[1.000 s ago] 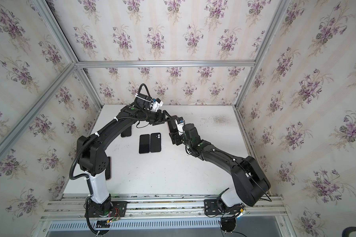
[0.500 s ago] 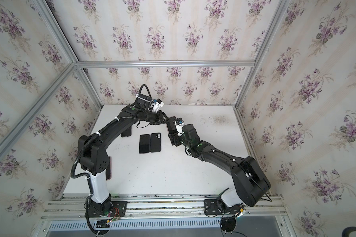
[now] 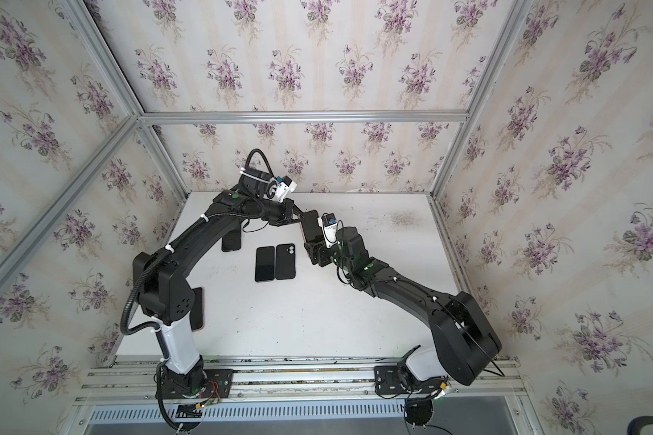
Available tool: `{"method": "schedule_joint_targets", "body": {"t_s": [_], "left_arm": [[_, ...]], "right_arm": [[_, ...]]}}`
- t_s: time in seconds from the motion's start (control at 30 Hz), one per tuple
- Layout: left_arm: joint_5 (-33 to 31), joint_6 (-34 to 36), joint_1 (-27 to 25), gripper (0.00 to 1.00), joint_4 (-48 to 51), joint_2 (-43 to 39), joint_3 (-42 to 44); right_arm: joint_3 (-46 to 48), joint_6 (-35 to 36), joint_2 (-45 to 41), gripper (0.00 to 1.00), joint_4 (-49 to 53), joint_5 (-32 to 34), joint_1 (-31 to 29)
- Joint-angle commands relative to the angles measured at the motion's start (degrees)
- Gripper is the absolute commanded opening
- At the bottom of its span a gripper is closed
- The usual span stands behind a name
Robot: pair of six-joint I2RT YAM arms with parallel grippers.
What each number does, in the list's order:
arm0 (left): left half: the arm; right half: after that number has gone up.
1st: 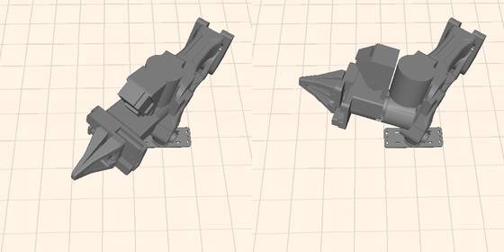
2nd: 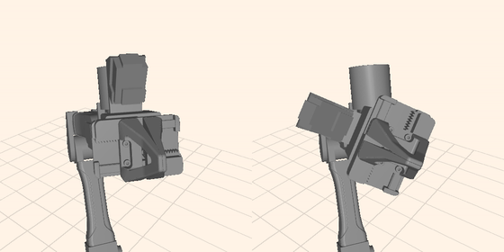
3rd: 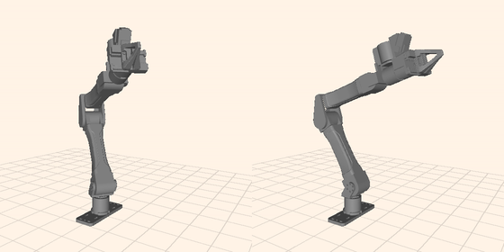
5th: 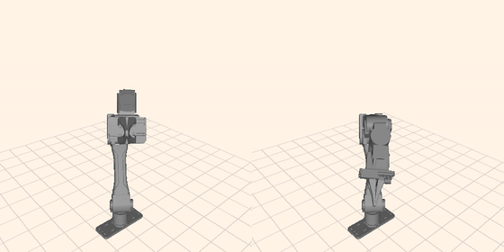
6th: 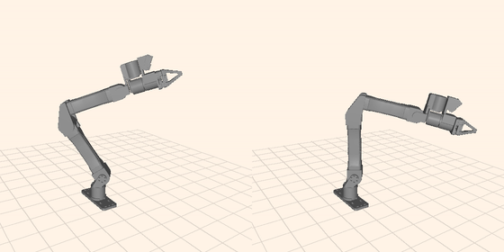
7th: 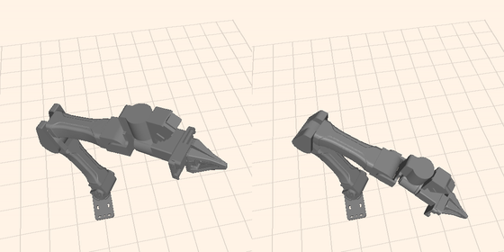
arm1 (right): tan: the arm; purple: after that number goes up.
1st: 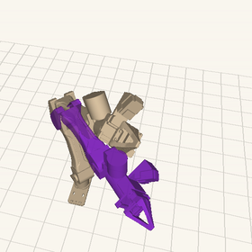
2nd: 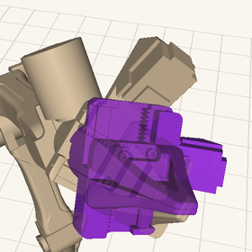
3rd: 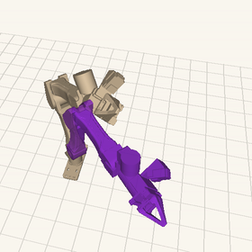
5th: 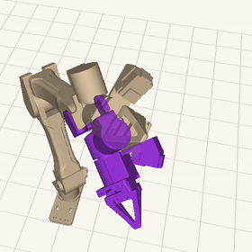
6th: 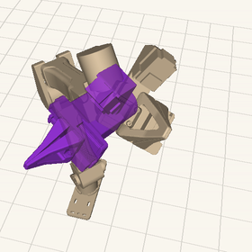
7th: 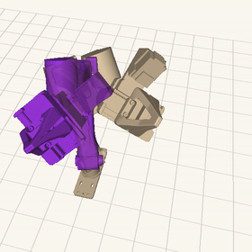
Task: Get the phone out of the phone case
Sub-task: 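Hold the pink-cased phone with left gripper while right gripper releases and draws back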
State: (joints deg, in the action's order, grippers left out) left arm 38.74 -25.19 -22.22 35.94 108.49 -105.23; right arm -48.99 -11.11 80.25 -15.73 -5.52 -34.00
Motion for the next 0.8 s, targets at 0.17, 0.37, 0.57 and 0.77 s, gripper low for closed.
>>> {"method": "schedule_joint_targets", "body": {"t_s": [0.17, 0.37, 0.57, 0.77], "left_arm": [[-3.6, -11.8, 4.7, 0.0, -6.7, -5.2, -3.7], [-3.9, -17.7, 6.7, 0.0, -11.7, -8.0, -3.7], [-3.6, -25.6, 7.6, 0.0, -22.7, -12.2, 2.2], [-3.2, -33.5, 7.7, 0.0, -34.5, -15.6, 9.7]], "right_arm": [[0.9, -7.9, -7.8, 0.89, 4.3, 2.5, 0.3], [2.1, -15.2, -14.0, 0.92, 6.6, 2.5, 2.0], [4.4, -27.2, -18.4, 0.95, 4.4, -1.7, 7.3], [6.4, -42.4, -17.8, 0.96, -3.8, -8.6, 11.7]]}}
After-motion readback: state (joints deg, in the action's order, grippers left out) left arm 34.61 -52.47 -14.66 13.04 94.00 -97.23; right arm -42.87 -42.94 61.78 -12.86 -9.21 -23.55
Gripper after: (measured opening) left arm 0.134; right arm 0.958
